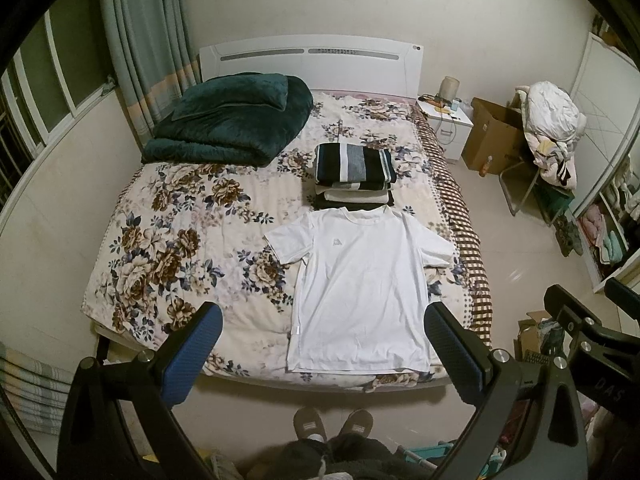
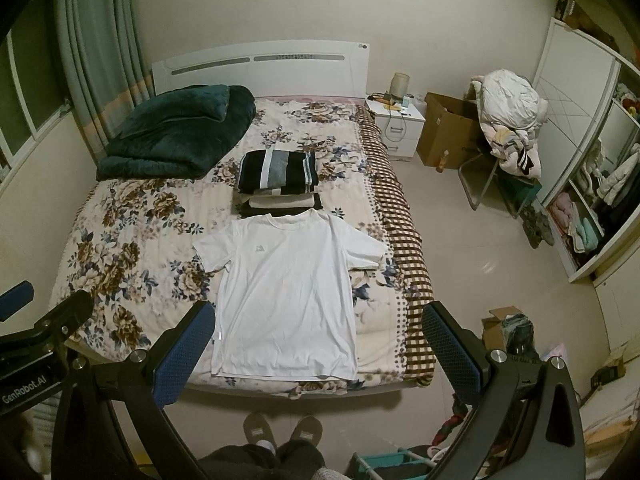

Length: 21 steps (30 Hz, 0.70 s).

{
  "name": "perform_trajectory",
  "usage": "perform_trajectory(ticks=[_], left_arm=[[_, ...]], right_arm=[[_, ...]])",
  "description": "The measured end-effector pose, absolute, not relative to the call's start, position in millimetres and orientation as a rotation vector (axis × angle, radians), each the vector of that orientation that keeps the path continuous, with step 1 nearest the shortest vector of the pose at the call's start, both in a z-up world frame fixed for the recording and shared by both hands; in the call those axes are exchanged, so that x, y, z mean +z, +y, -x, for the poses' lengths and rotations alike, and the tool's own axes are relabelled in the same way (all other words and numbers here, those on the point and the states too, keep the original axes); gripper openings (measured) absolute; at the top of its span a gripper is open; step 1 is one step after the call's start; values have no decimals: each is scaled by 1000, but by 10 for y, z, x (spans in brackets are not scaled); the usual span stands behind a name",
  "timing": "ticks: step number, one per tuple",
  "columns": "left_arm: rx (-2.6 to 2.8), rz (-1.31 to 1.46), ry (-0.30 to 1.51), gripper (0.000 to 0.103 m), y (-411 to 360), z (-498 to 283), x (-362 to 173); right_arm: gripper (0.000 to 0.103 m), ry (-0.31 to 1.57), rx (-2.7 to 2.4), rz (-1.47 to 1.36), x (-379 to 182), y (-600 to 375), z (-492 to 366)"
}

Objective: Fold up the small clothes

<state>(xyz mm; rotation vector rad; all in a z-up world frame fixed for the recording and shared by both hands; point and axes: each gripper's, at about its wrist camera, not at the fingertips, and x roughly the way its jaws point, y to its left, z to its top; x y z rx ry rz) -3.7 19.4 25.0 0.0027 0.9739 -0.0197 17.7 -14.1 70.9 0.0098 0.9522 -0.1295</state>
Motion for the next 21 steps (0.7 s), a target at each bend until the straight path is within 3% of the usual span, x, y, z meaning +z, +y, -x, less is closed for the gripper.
perform_trajectory(ticks=[21], left_arm=[[-27, 5, 973, 103, 151, -5, 373]], right_arm=[[103, 946, -130, -13, 717, -114, -154]])
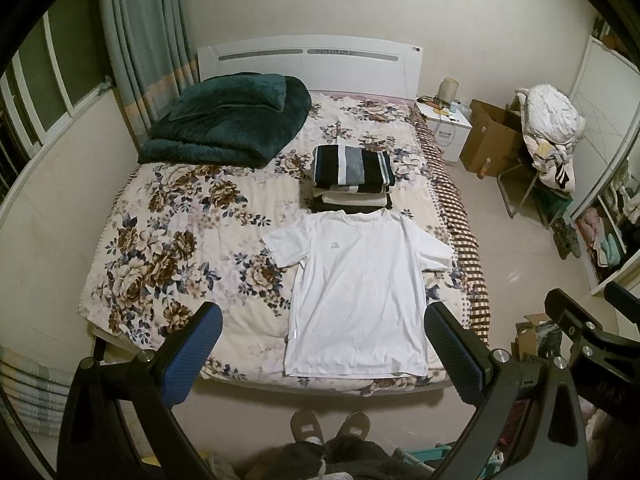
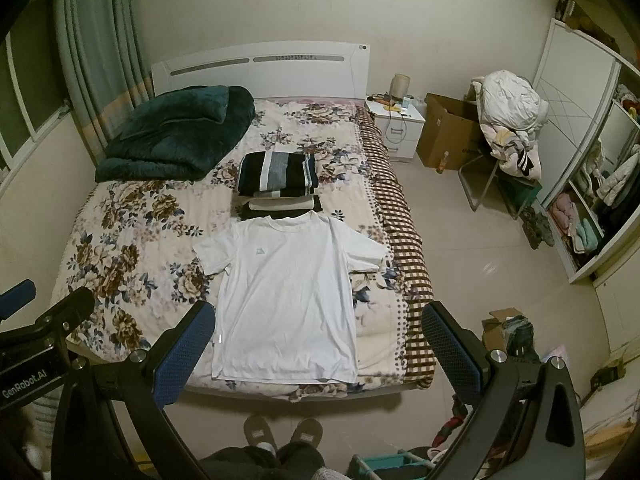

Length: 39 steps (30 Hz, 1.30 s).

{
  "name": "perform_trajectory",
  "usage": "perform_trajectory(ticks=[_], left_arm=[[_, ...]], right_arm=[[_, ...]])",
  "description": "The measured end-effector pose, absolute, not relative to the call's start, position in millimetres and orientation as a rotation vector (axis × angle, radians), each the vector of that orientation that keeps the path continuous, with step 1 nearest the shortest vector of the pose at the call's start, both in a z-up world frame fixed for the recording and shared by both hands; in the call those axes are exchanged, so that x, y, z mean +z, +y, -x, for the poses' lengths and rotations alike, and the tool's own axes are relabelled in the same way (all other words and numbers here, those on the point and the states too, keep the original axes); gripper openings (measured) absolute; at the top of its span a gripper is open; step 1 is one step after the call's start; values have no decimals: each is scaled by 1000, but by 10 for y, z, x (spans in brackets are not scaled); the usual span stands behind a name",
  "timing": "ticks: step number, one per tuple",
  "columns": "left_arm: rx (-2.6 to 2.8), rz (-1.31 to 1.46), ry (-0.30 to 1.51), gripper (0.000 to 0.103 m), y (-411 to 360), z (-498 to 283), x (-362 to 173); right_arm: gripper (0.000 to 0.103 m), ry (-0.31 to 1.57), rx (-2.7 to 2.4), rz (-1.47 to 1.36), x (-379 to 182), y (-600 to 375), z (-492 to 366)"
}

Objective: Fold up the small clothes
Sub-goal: 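Grasp a sleeve of the white T-shirt with the right gripper and fold it inward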

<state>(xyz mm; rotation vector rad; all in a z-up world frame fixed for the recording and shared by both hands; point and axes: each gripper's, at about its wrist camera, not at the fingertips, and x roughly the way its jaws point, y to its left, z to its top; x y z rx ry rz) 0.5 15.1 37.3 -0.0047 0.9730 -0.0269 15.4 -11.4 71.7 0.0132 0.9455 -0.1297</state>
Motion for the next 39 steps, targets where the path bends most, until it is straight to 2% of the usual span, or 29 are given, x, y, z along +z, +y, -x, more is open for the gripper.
perform_trajectory(ticks=[6, 10, 17, 19, 22, 26, 29, 32, 37, 39], left_arm=[[6, -13, 935, 103, 68, -304, 176], [59, -57, 913, 103, 33, -740, -288], [135, -77, 992, 103, -155, -1720, -1358], [162, -61, 1026, 103, -228, -2012, -1725], [211, -45, 1071, 103, -284, -2386, -2290], [261, -2, 1144, 103, -327, -2821, -3111], [285, 13, 1204, 103, -402, -3120, -3840], [309, 15, 1249, 103, -388, -3279, -4341], [322, 75, 1322, 103, -320, -3484, -5047], [314, 96, 1345, 103, -315, -3544, -5246]], right_arm=[[103, 973, -138, -78, 669, -222, -418], [103, 1024, -213, -158, 176, -610, -792], [103, 1156, -362, -354, -1382, -1640, -1665], [99, 1187, -385, -457, -1893, -1999, -1916], [87, 1221, -395, -648, -2743, -2550, -2299], [86, 1241, -385, -840, -3984, -3103, -2826], [86, 1221, -399, -977, -4884, -3359, -3170], [86, 1186, -418, -1145, -5649, -3521, -3440], [86, 1016, -408, -1402, -6506, -3630, -3695], [74, 943, -408, -1483, -6755, -3602, -3787]])
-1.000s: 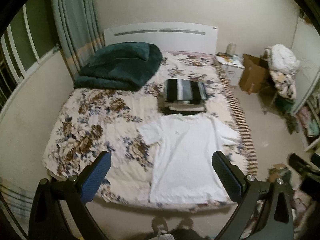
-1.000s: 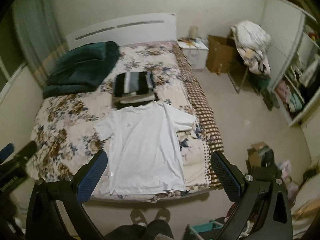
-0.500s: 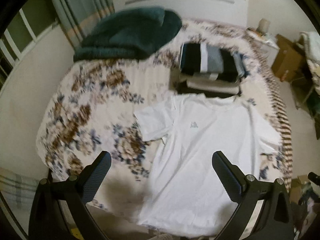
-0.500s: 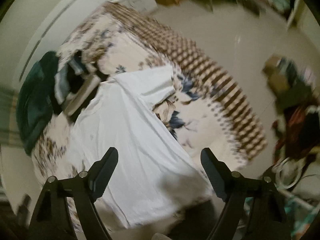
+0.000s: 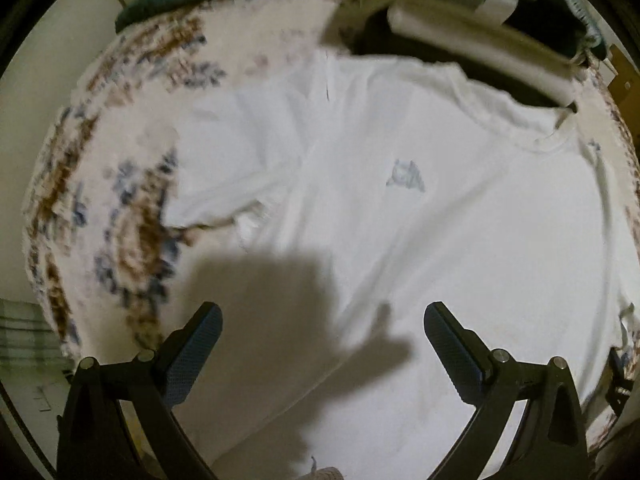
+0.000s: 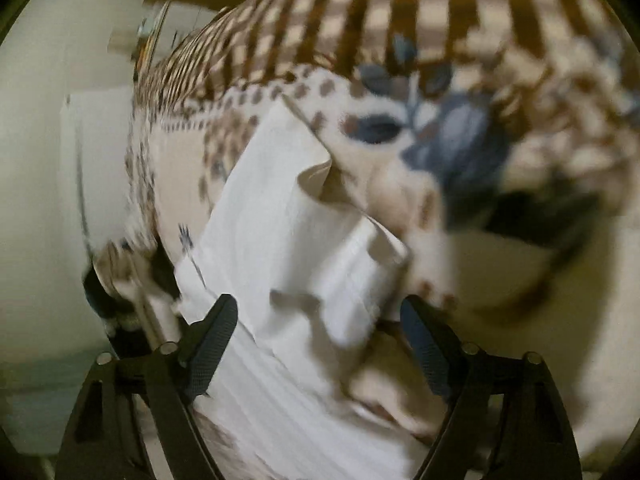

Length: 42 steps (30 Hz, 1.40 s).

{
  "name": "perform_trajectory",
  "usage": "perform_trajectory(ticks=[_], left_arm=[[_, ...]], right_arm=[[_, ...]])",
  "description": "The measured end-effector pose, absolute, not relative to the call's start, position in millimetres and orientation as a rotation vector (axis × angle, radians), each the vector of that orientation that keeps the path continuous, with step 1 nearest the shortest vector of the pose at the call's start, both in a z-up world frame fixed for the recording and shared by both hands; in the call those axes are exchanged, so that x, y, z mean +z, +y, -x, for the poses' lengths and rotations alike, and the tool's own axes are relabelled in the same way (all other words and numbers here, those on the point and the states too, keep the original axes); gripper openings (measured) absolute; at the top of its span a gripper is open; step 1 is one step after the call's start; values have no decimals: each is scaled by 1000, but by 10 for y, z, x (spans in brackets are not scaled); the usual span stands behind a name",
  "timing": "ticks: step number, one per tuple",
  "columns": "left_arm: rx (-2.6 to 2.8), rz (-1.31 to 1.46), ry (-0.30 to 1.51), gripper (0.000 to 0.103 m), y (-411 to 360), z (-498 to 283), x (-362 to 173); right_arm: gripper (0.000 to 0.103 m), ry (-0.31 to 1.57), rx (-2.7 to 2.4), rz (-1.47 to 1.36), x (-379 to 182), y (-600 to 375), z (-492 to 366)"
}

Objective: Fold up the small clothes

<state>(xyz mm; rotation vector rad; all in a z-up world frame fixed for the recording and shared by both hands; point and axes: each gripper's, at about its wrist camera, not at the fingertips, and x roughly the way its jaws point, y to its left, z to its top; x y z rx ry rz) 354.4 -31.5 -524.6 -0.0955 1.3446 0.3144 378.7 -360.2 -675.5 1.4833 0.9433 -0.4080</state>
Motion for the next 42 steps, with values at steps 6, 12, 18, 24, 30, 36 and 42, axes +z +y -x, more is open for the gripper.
perform_trajectory(ticks=[6, 12, 18, 24, 30, 36, 42], left_arm=[[316, 132, 1362, 103, -201, -3613, -5436], [354, 108, 1296, 103, 48, -3609, -5293], [416, 94, 1279, 103, 363, -3531, -5296], [449, 84, 1298, 103, 718, -3355, -5363], [501, 89, 1309, 103, 1120, -3206, -5359], [559, 106, 1288, 103, 1395, -3190, -5348], [560, 114, 1276, 103, 1438, -3260, -5348]], right_arm=[[6, 894, -484, -1357, -6746, -3385, -4080], [4, 998, -411, -686, -6002, -2541, -4933], [4, 1092, -112, 46, -5984, -606, -5607], [33, 1324, 110, 278, -6641, 417, -5517], [56, 1385, 237, -30, -6453, 356, -5314], [60, 1315, 31, -104, -6442, 50, -5659], [48, 1348, -55, 76, -6856, 524, -6292]])
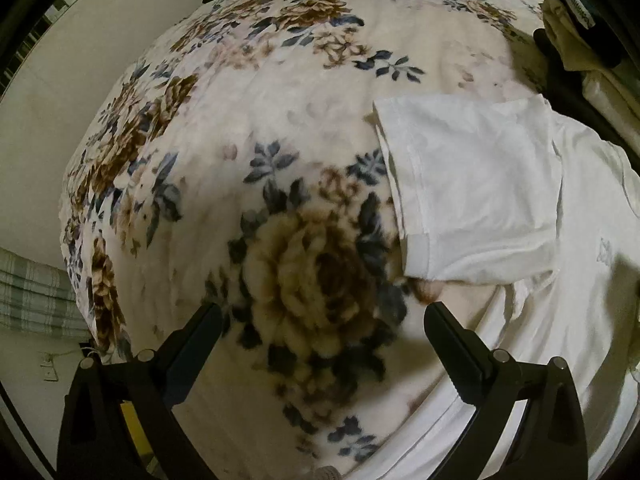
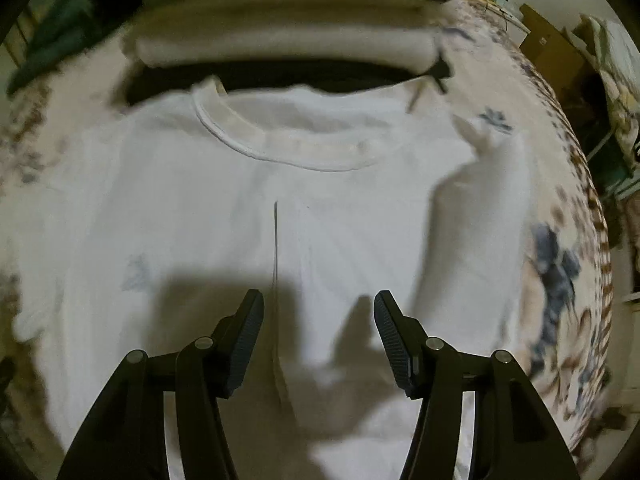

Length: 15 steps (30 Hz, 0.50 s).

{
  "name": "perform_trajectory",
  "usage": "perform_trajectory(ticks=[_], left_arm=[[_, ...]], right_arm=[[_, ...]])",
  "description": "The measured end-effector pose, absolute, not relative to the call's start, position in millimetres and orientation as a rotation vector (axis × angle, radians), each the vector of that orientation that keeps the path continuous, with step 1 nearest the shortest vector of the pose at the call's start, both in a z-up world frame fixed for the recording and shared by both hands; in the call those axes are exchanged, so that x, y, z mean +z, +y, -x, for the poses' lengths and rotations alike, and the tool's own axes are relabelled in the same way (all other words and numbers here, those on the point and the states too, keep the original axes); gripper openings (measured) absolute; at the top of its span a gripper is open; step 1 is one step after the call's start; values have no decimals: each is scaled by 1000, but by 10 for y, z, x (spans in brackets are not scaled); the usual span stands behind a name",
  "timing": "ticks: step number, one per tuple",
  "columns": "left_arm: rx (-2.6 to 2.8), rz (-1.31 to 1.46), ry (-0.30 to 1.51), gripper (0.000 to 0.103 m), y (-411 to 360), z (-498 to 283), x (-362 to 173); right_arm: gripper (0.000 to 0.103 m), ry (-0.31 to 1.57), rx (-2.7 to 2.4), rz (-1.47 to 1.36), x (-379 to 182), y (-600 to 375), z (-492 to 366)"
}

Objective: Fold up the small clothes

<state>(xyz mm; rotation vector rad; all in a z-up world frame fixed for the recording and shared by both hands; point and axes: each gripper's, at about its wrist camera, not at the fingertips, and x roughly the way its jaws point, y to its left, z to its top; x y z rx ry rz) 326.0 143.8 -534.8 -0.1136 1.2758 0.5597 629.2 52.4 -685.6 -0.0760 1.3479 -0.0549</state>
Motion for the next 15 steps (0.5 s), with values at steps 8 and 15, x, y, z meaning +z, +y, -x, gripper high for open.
perform_trajectory(ticks=[8, 15], left_arm=[[543, 111, 1279, 103, 1407, -3259, -5377], [545, 108, 1286, 103, 1438, -3220, -5389]], right_arm=[[3, 1256, -102, 109, -6785, 866, -6500], [40, 1332, 93, 8, -6795, 1042, -6519]])
